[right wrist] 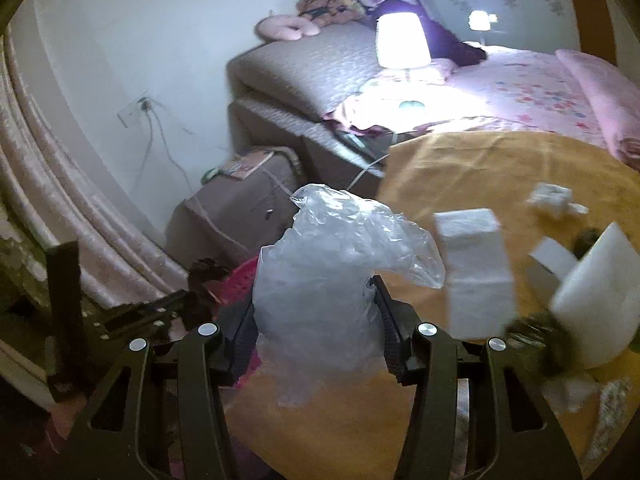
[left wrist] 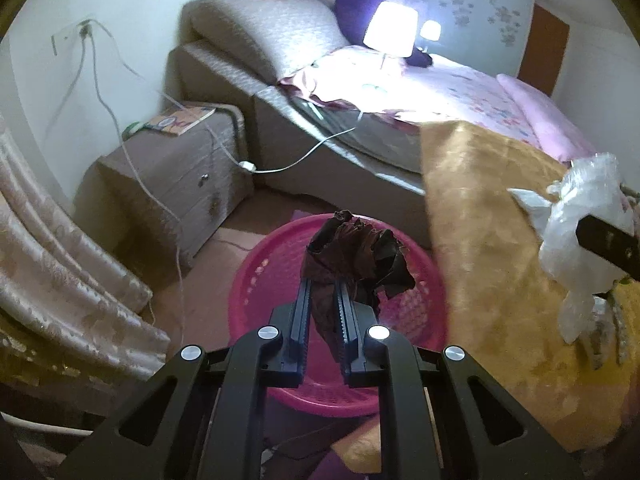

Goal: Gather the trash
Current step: 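Carry both items over the pink basket and open both grippers to drop them, then reach the left gripper to the white Watsons plastic bag and grasp it, then grasp the crumpled grey wrapper with the right gripper while the left holds the Watsons bag, then carry both items over the pink basket and open both grippers to release them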

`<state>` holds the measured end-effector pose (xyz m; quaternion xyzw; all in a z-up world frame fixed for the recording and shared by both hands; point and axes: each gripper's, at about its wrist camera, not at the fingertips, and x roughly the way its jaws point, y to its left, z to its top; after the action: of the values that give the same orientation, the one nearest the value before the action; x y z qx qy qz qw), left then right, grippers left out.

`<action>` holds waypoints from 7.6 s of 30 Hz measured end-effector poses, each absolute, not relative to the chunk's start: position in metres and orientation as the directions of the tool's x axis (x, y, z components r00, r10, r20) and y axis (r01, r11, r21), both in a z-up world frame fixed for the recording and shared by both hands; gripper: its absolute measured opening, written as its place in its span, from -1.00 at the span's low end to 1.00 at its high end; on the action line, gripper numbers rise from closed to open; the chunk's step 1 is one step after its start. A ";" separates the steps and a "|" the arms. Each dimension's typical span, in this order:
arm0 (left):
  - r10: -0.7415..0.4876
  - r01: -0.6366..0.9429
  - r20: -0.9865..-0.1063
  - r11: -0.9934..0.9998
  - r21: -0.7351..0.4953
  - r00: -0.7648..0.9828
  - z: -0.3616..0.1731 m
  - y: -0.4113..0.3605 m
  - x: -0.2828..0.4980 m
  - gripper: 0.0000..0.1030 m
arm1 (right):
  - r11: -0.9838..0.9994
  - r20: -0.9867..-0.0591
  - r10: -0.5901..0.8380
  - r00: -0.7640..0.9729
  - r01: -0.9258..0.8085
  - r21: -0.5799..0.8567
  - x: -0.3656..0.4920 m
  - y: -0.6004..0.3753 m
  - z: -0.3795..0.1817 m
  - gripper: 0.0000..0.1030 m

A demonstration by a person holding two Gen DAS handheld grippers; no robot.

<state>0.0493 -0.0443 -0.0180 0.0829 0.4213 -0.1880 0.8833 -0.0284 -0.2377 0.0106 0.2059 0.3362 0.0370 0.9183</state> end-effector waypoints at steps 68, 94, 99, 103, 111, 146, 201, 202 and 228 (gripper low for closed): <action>-0.410 0.691 -0.764 0.720 0.064 0.498 -0.042 -0.139 -0.034 0.47 | 0.836 -0.662 -0.166 0.731 0.461 0.299 -0.167 -0.324 -0.035 0.40; -0.575 0.820 -0.791 0.544 -0.181 0.207 -0.045 -0.233 -0.079 0.48 | 0.769 -0.665 -0.224 0.712 0.548 0.328 -0.212 -0.356 -0.045 0.40; -0.569 0.809 -0.804 0.548 -0.214 0.173 -0.053 -0.242 -0.077 0.22 | 0.762 -0.665 -0.226 0.712 0.554 0.335 -0.217 -0.361 -0.047 0.40; -0.575 0.811 -0.800 0.542 -0.219 0.169 -0.054 -0.242 -0.077 -0.08 | 0.758 -0.669 -0.226 0.708 0.559 0.336 -0.217 -0.364 -0.049 0.40; -0.592 0.791 -0.787 0.561 -0.245 0.176 -0.048 -0.224 -0.071 -0.31 | 0.771 -0.669 -0.211 0.712 0.542 0.334 -0.216 -0.361 -0.051 0.40; -0.547 0.757 -0.780 0.636 -0.151 0.304 -0.033 -0.179 -0.046 -0.32 | 0.868 -0.704 -0.102 0.703 0.409 0.283 -0.129 -0.344 -0.072 -0.37; -0.348 0.451 -0.771 0.888 -0.089 0.534 -0.031 -0.050 0.058 -0.32 | 0.952 -0.654 0.183 0.734 0.034 0.304 -0.020 -0.218 -0.021 -0.49; -0.344 0.448 -0.772 0.890 -0.086 0.535 -0.032 -0.049 0.059 -0.32 | 0.952 -0.657 0.189 0.730 0.028 0.305 -0.016 -0.215 -0.021 -0.49; -0.271 0.358 -0.798 0.931 -0.074 0.538 -0.049 -0.029 0.082 -0.03 | 0.945 -0.702 0.242 0.670 0.003 0.328 0.024 -0.187 -0.036 -0.06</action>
<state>0.0817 -0.0290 -0.0488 0.0490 0.4456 -0.1796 0.8757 0.0243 -0.1871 -0.0359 0.1526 0.4009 0.0662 0.9009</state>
